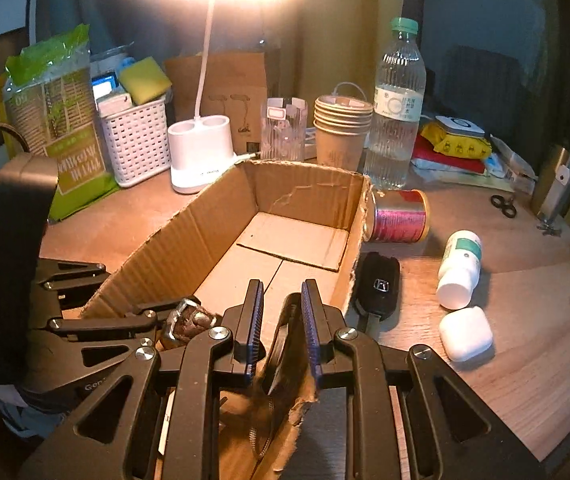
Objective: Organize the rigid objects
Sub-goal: 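Carry the flashlight into the cardboard box and open the right gripper, then move the right gripper back to the white AirPods case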
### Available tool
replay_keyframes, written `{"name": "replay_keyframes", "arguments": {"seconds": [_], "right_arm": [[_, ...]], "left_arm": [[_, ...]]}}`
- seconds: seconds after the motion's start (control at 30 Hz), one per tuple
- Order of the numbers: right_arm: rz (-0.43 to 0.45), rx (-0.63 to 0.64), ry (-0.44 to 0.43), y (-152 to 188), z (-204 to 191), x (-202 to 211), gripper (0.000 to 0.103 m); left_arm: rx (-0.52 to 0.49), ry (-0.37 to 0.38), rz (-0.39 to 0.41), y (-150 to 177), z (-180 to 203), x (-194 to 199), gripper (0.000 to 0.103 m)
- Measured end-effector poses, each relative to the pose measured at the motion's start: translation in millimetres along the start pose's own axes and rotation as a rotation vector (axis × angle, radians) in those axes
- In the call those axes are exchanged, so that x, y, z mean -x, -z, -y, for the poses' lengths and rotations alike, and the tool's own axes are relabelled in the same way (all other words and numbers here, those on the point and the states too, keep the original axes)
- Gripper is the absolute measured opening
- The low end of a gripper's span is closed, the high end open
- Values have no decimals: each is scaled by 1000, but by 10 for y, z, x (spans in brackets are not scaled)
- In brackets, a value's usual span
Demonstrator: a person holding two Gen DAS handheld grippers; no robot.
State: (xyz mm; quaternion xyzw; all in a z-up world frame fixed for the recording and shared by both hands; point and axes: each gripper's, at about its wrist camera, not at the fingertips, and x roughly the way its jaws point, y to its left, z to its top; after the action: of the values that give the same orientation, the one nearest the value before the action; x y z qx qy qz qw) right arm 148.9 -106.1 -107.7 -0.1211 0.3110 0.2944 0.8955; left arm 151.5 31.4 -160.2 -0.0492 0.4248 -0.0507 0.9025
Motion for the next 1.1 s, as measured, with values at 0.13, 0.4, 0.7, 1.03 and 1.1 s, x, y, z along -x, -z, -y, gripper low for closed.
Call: {"name": "replay_keyframes", "arguments": {"seconds": [0.13, 0.4, 0.7, 1.03, 1.1], "right_arm": [[-2, 4, -3, -3, -10, 3, 21], [18, -4, -7, -26, -5, 81, 33], [90, -52, 35, -84, 181, 329, 43], [110, -118, 98, -29, 495, 403, 46], [105, -131, 115, -9, 560, 387, 46]], "left_arm": [[-1, -1, -1, -3, -3, -13, 19], [-1, -1, -1, -2, -2, -11, 19], [-2, -1, -1, -4, -11, -18, 19], [-1, -1, -1, -1, 0, -11, 19], [-1, -1, -1, -3, -9, -17, 20]]}}
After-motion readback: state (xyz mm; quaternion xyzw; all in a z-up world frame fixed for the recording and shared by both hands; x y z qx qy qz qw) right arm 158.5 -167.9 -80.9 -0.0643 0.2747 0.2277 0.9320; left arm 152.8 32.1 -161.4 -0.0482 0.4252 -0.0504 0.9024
